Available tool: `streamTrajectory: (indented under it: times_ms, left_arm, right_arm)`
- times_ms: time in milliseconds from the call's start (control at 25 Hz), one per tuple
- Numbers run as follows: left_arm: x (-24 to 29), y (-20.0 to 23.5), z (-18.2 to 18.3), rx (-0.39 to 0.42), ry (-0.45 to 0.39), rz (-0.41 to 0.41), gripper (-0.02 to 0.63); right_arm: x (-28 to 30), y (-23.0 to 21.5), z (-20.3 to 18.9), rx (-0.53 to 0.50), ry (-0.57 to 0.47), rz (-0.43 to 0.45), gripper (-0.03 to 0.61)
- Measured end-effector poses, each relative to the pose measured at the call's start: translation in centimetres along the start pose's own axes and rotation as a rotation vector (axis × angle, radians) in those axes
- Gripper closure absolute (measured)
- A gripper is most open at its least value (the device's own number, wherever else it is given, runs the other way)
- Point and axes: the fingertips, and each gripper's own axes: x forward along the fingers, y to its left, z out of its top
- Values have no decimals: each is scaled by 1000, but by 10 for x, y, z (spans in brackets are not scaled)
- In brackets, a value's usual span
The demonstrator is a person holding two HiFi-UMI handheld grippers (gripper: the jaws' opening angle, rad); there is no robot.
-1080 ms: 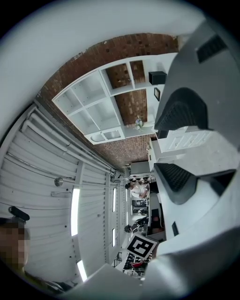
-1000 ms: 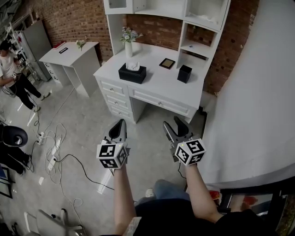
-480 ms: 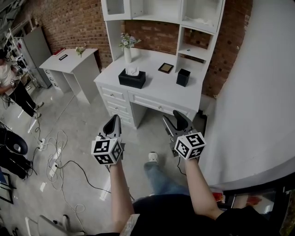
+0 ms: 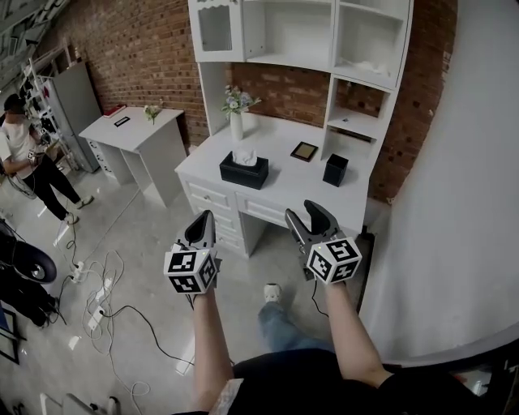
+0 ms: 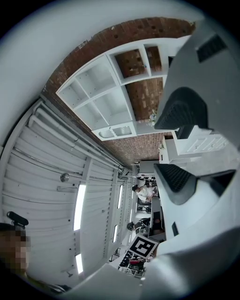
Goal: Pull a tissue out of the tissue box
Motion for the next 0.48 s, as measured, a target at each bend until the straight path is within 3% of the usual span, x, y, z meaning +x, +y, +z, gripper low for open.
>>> streamTrajectory:
  times_ms: [480]
  left_arm:
    - [178, 86, -43, -27, 58, 43, 604]
  right_arm:
    - [189, -101, -50, 54, 60, 38, 371]
